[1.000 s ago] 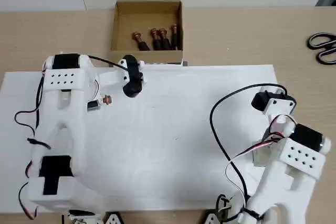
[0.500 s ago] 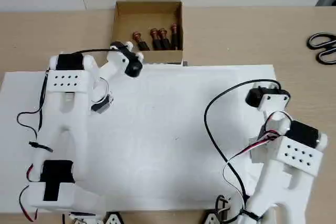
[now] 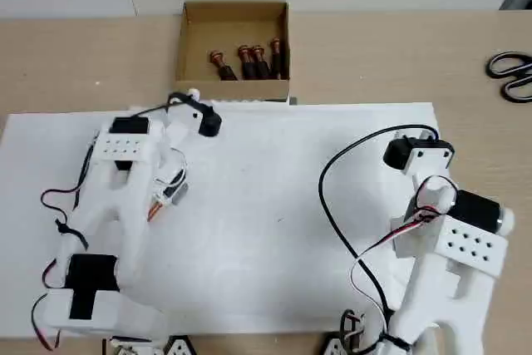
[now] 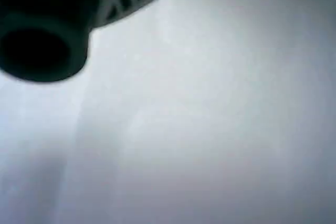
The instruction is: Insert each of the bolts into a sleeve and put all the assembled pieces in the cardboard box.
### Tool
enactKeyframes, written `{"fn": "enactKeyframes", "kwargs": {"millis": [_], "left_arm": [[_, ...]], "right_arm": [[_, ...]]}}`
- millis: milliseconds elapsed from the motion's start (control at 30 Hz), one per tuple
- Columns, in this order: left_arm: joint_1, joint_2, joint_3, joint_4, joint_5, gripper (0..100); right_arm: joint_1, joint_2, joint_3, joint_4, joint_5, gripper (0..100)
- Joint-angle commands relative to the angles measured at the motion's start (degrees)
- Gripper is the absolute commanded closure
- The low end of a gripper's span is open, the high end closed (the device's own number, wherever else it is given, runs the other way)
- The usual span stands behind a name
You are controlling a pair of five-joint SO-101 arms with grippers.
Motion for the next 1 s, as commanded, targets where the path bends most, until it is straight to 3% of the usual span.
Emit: {"fn": "enactKeyframes", "kwargs": {"millis": [0,533,967], "left_arm": [[0.09,-3.08,1.8,-3.78,0.09,88],[2.46,-2.9,-3.03,-3.87,0.09,88],[2.64,-3.08,2.95,-7.47,0.09,89]], "right_arm": [[-0.4,-1.36,-2.55,-0.48,0.53,99.5],[-0.13,-1.36,-2.29,-0.4,0.53,99.5],[-0.13,-1.45,-2.37,1.71,0.62,99.5]]}}
